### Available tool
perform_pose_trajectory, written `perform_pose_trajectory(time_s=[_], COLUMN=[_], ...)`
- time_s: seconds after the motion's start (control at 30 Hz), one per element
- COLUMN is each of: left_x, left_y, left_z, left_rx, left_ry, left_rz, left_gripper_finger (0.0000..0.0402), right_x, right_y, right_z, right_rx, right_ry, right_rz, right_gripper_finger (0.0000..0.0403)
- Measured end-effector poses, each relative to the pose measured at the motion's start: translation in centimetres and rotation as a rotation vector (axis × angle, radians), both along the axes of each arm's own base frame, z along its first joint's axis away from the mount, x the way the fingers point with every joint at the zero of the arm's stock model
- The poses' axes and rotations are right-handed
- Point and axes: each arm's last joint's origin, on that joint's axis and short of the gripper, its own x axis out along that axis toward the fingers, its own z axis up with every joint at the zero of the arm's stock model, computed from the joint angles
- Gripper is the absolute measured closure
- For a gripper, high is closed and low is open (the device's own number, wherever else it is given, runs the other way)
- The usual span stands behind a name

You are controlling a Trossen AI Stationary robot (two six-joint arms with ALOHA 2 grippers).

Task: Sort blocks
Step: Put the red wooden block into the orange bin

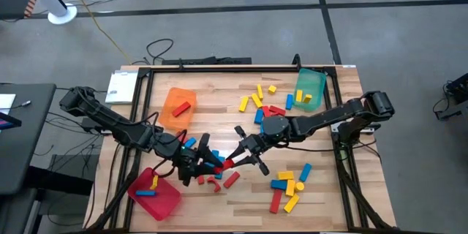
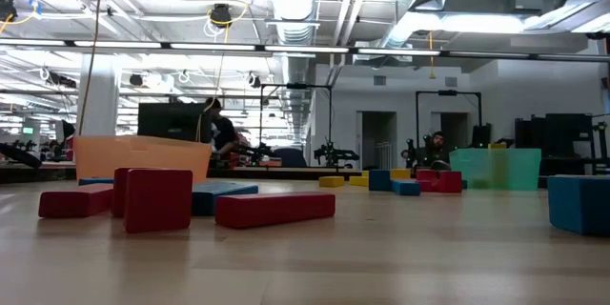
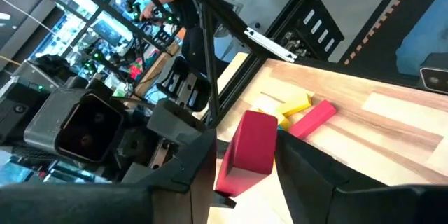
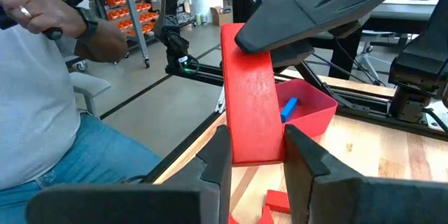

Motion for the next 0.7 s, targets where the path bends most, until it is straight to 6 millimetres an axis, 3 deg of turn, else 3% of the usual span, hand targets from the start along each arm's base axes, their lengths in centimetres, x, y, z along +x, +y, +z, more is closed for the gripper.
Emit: perform_pose_trajectory(time_s=[0.33, 0.53, 0.7], left_x=[0.01, -0.01, 0.00], left_y=[-0.02, -0.03, 0.06], left_z=[0.01, -0.06, -0.19], left_rx=[0.031, 0.034, 0.039], left_ry=[-0.010, -0.004, 0.008], left_rz=[-0.010, -0.019, 0.008], left_gripper_finger=[0.0341, 0.0344, 0.0342], right_x=[-0.01, -0.01, 0.02], right_y=[0.01, -0.06, -0.40], right_z=[-0.03, -0.13, -0.33], right_rx=[0.004, 0.002, -0.004], right_ry=[0.006, 0.018, 0.045], right_rz=[0.003, 0.001, -0.024], right_gripper_finger=[0.0308, 0.0306, 0.0269])
